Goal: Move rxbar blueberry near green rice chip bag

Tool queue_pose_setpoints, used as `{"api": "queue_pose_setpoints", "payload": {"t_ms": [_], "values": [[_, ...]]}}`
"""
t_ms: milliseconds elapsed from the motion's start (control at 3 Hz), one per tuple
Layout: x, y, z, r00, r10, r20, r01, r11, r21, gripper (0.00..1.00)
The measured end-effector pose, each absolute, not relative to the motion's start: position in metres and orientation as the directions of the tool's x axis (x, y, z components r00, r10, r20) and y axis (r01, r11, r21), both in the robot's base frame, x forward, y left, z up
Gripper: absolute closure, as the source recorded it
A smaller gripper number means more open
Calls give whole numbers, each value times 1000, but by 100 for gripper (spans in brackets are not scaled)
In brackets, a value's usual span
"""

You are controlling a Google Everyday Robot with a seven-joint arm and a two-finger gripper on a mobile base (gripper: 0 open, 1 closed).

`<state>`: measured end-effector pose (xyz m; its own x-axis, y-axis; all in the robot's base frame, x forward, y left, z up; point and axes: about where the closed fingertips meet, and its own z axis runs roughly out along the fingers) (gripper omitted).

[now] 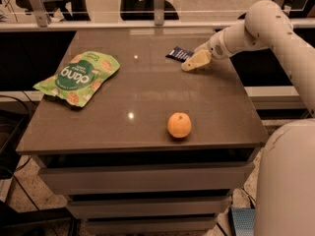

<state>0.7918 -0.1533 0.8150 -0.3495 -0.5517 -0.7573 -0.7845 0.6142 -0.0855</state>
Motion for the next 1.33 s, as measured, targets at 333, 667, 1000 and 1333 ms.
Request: {"api": "queue_pose_setpoints", "payload": {"t_ms": [333, 667, 1000, 1333], "values": [[792, -153, 820, -349, -552, -757, -785, 614, -85, 100], [792, -153, 822, -349, -552, -758, -785, 614, -86, 100], [767, -143, 870, -247, -544, -802, -818, 561, -129, 100], [735, -129, 932, -120, -520, -846, -841, 506, -192, 100]]}}
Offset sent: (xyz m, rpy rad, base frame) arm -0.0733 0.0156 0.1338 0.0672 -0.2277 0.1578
